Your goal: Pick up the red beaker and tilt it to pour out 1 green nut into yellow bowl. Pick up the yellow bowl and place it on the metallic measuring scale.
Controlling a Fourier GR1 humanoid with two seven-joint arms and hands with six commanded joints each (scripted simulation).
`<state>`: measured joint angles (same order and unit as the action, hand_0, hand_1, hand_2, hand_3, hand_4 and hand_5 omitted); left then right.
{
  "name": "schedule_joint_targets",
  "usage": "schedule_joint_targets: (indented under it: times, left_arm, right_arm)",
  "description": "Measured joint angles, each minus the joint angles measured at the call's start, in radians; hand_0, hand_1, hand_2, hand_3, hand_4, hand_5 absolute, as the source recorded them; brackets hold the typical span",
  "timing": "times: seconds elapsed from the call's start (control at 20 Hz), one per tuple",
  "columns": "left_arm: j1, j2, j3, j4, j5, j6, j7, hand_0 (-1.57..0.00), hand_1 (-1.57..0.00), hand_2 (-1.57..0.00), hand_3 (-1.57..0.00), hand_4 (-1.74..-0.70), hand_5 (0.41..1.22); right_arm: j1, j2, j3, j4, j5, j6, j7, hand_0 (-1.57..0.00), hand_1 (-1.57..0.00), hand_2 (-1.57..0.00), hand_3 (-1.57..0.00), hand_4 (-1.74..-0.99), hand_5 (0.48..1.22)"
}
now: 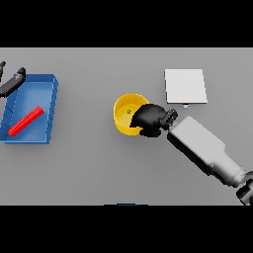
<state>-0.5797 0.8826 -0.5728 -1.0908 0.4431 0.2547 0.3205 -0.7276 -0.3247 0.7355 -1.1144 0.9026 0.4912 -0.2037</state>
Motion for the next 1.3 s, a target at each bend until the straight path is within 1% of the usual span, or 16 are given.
schedule_joint_targets:
  times: [0.1,0.15,0.25,0.3,0.45,0.55,0.65,0.7,0.75,0.8,0.9,1.0,1.05,1.15,1.25,1.3]
  left_arm:
    - [0.004,0.010,-0.003,-0.007,-0.003,-0.002,0.002,0.00,0.00,0.00,0.00,-0.72,0.695]
    - [-0.002,0.005,-0.005,0.004,-0.006,-0.009,0.005,0.00,0.00,0.00,0.00,-0.72,0.697]
    - [-0.001,0.009,-0.004,-0.001,-0.002,-0.012,0.005,0.00,0.00,0.00,0.00,-0.72,0.695]
    - [0.007,0.011,-0.004,-0.007,-0.001,-0.011,0.001,0.00,0.00,0.00,0.00,-0.72,0.693]
    - [0.015,0.014,-0.003,-0.011,0.005,-0.014,0.004,0.00,0.00,0.00,0.00,-0.72,0.696]
    - [0.015,0.013,-0.008,-0.019,-0.002,-0.004,0.007,0.00,0.00,0.00,0.00,-0.72,0.694]
    - [0.016,0.010,-0.005,-0.013,0.002,-0.003,0.014,0.00,0.00,0.00,0.00,-0.72,0.693]
    - [0.025,0.021,-0.001,-0.023,0.004,-0.003,0.001,0.00,0.00,0.00,0.00,-0.72,0.692]
    - [0.018,0.015,-0.005,-0.022,0.001,-0.005,0.005,0.00,0.00,0.00,0.00,-0.72,0.688]
    - [0.008,0.013,-0.007,-0.010,-0.004,-0.008,0.011,0.00,0.00,0.00,0.00,-0.72,0.686]
    - [0.003,0.010,-0.011,-0.004,-0.010,-0.009,0.016,0.00,0.00,0.00,0.00,-0.71,0.686]
    - [0.016,0.021,-0.005,-0.030,0.000,-0.007,-0.003,0.00,0.00,0.00,0.00,-0.72,0.686]
    - [0.009,0.024,-0.005,-0.035,-0.001,-0.004,0.013,0.00,0.00,0.00,0.00,-0.72,0.688]
    - [0.017,0.025,-0.002,-0.027,0.002,-0.009,0.009,0.00,0.00,0.00,0.00,-0.72,0.698]
    - [0.005,0.022,-0.003,-0.026,0.001,-0.009,0.019,0.00,0.00,0.00,0.00,-0.73,0.710]
    - [0.003,0.020,-0.006,-0.031,-0.002,-0.005,0.021,0.00,0.00,0.00,0.00,-0.73,0.715]
  right_arm:
    - [-0.007,-0.004,0.009,0.001,0.004,-0.008,-0.007,-1.43,-1.42,-1.24,-1.18,-1.689,1.184]
    - [-0.005,-0.004,0.005,0.005,0.000,-0.024,-0.014,-1.46,-1.45,-1.26,-1.22,-1.699,1.191]
    - [0.005,-0.008,-0.001,0.002,-0.003,-0.044,-0.022,-1.50,-1.50,-1.31,-1.25,-1.714,1.202]
    - [0.008,-0.011,-0.008,-0.015,-0.009,-0.028,-0.007,-1.51,-1.51,-1.31,-1.29,-1.720,1.206]
    - [-0.007,-0.007,-0.032,-0.007,-0.022,-0.034,-0.003,-1.54,-1.54,-1.33,-1.34,-1.730,1.213]
    - [-0.008,-0.033,-0.056,-0.044,-0.048,0.004,-0.001,-1.55,-1.55,-1.34,-1.32,-1.734,1.216]
    - [0.002,-0.048,-0.077,-0.104,-0.071,0.044,0.021,-1.56,-1.56,-1.41,-1.25,-1.737,1.218]
    - [0.000,-0.071,-0.093,-0.132,-0.078,0.059,0.023,-1.56,-1.56,-1.43,-1.23,-1.737,1.218]
    - [0.005,-0.087,-0.103,-0.159,-0.083,0.073,0.041,-1.56,-1.56,-1.43,-1.21,-1.738,1.219]
    - [-0.008,-0.095,-0.119,-0.159,-0.084,0.061,0.038,-1.56,-1.56,-1.43,-1.19,-1.739,1.219]
    - [0.000,-0.112,-0.142,-0.187,-0.080,0.050,0.083,-1.57,-1.57,-1.48,-1.17,-1.740,1.220]
    - [0.007,-0.120,-0.153,-0.204,-0.083,0.051,0.094,-1.56,-1.57,-1.51,-1.16,-1.740,1.220]
    - [0.008,-0.123,-0.158,-0.213,-0.088,0.054,0.095,-1.56,-1.57,-1.52,-1.16,-1.740,1.220]
    - [0.016,-0.137,-0.173,-0.205,-0.076,0.036,0.119,-1.56,-1.57,-1.51,-1.15,-1.741,1.220]
    - [-0.002,-0.167,-0.192,-0.196,-0.077,0.023,0.094,-1.57,-1.57,-1.53,-1.15,-1.741,1.221]
    - [-0.005,-0.170,-0.195,-0.184,-0.072,0.006,0.091,-1.57,-1.57,-1.54,-1.15,-1.741,1.221]
